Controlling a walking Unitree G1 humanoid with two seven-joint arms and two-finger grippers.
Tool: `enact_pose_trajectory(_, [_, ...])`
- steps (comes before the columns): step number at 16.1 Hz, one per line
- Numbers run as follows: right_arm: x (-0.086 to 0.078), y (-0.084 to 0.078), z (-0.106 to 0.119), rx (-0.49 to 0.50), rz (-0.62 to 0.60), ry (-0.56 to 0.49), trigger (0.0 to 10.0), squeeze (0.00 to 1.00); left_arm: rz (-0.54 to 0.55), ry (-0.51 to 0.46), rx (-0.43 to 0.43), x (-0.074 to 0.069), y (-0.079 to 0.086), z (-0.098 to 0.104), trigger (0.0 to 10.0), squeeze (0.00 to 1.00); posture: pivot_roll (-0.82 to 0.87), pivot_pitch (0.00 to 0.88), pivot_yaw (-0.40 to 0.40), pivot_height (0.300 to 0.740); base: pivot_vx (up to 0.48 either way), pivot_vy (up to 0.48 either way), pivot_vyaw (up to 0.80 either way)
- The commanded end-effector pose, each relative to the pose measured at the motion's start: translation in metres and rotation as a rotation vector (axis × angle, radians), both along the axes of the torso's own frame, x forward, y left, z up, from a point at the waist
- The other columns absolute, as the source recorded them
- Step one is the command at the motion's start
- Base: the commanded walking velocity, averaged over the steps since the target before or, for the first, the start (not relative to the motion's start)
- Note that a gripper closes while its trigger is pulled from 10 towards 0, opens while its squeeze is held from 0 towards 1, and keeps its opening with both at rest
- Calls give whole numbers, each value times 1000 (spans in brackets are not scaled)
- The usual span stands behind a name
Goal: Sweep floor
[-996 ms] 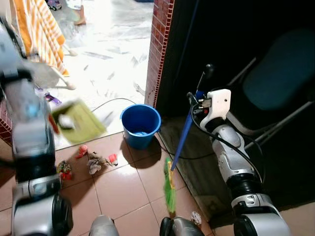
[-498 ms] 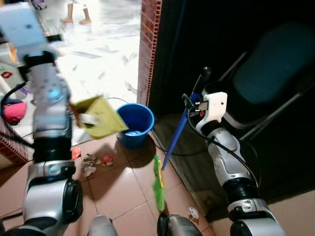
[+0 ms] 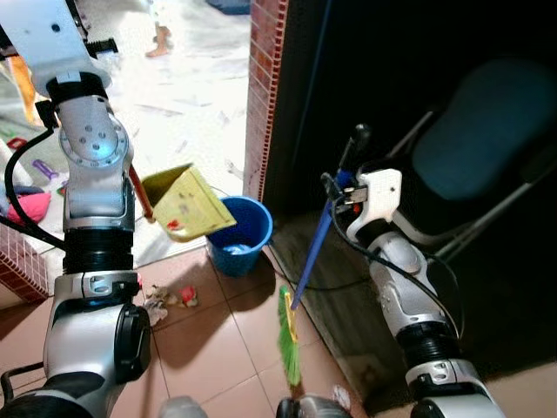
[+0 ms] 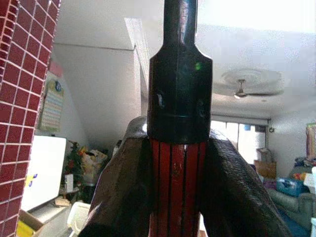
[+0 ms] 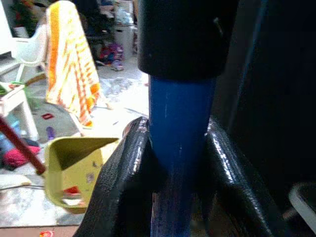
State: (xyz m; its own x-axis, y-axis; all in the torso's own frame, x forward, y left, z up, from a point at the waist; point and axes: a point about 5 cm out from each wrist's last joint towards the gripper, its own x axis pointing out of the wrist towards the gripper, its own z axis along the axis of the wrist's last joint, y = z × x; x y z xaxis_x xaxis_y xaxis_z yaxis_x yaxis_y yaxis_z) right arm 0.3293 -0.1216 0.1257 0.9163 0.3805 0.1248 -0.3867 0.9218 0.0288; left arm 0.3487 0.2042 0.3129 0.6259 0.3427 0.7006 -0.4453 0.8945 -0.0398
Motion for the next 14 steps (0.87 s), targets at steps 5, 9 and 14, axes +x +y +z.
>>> enact_pose_trajectory(5, [1,0,14,6,12,-59,10000,0,-19,-112,37,-4,-10,24,10000,0,-40,0,-71,740,422,0,0])
enact_pose_trajectory(9, [0,0,14,6,12,-57,10000,0,-21,-106,33,-3,-11,22,10000,0,-42,0,-70,740,396,0,0])
enact_pose_trajectory(14, [0,0,12,0,17,-50,10000,0,-30,-99,27,-1,-13,19,10000,0,-44,0,-69,740,55,0,0])
